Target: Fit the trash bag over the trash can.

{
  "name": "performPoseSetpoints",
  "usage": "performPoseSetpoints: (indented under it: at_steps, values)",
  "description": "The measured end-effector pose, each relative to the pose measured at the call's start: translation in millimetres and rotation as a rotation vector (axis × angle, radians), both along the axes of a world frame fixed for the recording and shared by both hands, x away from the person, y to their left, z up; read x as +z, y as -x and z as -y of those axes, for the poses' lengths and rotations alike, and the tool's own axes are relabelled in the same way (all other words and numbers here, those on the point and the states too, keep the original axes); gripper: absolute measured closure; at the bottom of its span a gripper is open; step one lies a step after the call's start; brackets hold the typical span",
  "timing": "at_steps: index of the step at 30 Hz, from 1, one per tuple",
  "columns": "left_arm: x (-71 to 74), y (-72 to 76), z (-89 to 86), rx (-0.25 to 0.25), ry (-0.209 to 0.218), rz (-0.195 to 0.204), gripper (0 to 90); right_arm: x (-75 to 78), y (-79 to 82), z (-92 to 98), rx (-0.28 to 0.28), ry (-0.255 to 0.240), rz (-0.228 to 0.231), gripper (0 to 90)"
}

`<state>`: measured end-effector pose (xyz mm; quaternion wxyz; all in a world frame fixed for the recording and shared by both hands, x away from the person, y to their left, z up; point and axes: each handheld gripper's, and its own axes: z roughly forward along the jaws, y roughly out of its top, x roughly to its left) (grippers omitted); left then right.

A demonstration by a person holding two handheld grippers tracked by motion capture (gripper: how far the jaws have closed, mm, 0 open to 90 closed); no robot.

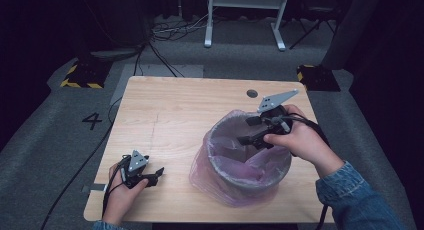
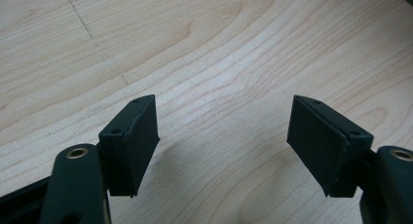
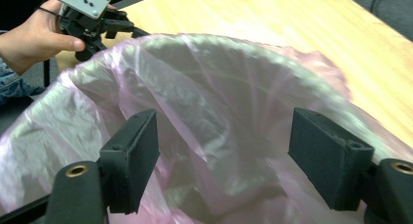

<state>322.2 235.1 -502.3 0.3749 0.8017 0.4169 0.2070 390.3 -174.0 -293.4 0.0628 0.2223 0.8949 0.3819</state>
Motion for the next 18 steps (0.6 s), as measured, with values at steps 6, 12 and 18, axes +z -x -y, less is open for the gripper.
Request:
performPoseSetpoints:
  at_steps: [6, 12, 18]
  values:
    - [-0.1, -0.3, 1.0, 0.002, -0.002, -0.003, 27.2, -3.7, 0.0, 20.5, -0.036, 0.039, 0.002, 29.9]
    - [-0.2, -0.8, 1.3, 0.003, -0.008, -0.007, 27.2, -18.4, -1.5, 36.5, -0.058, 0.110, -0.023, 36.1]
    - [-0.2, -0.8, 1.3, 0.002, -0.010, -0.007, 27.3, -25.2, 3.3, 38.0, 0.001, 0.173, -0.027, 36.7]
